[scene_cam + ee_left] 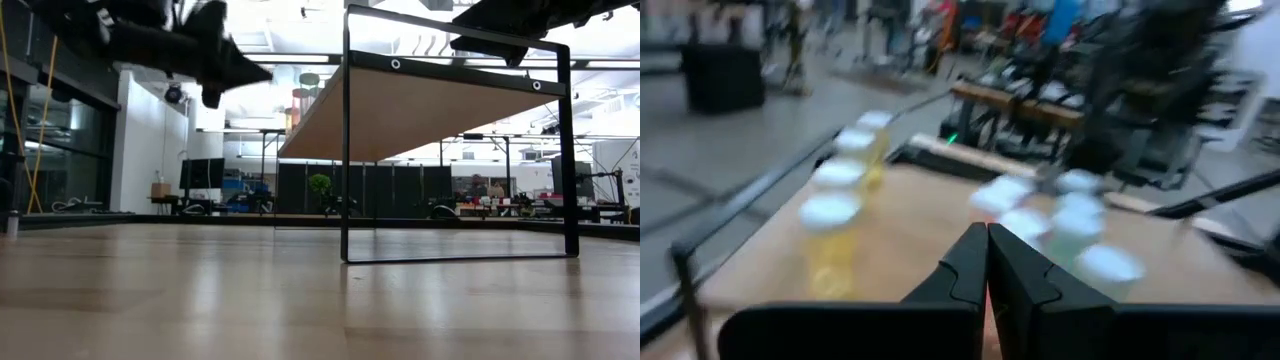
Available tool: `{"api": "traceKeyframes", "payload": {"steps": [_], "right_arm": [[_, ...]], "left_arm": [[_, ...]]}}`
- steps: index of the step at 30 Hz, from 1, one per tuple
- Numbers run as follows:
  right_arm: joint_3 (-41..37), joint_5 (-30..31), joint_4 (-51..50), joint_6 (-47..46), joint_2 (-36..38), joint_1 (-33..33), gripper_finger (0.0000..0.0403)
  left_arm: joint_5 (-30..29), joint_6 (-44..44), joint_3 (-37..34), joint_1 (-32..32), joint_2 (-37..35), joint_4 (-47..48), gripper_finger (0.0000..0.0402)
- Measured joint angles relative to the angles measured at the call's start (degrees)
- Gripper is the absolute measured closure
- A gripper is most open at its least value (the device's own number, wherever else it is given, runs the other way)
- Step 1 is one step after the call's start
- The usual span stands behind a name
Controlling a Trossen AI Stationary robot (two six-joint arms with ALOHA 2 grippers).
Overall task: Pick and place medicine bottles onto shelf by color
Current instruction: Return to Home Position
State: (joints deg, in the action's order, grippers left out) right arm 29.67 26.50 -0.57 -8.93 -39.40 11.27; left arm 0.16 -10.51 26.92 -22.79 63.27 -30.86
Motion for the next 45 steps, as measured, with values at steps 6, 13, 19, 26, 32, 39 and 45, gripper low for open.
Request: {"api": "traceKeyframes", "payload": {"steps": [6,13,19,26,32,39,45], "right_arm": [[0.0,3.0,1.3,0.4,0.0,0.0,0.0187],[0.0,3.9,1.8,0.4,0.0,0.0,0.0187],[0.0,3.9,1.9,0.4,0.0,0.0,0.0187],[0.0,3.4,1.9,0.4,0.0,0.0,0.0187],[0.0,3.4,2.1,0.4,0.0,0.0,0.0187],[0.0,3.4,2.1,0.4,0.1,0.0,0.0187],[0.0,2.8,0.7,0.4,1.1,0.0,0.0187]], "left_arm": [[-0.7,4.5,-0.1,6.0,-6.6,0.1,0.0401],[-5.4,6.9,-2.4,12.4,-11.0,0.2,0.0401],[-5.3,7.1,-10.3,11.7,-19.3,-0.2,0.0401],[4.2,5.1,-18.5,3.8,-33.2,0.9,0.0401],[11.1,0.1,-25.3,-2.1,-40.3,2.1,0.0401],[11.8,-1.8,-26.3,-4.7,-44.9,8.6,0.0401],[10.2,-0.8,-26.3,-2.8,-45.9,15.3,0.0401]]}}
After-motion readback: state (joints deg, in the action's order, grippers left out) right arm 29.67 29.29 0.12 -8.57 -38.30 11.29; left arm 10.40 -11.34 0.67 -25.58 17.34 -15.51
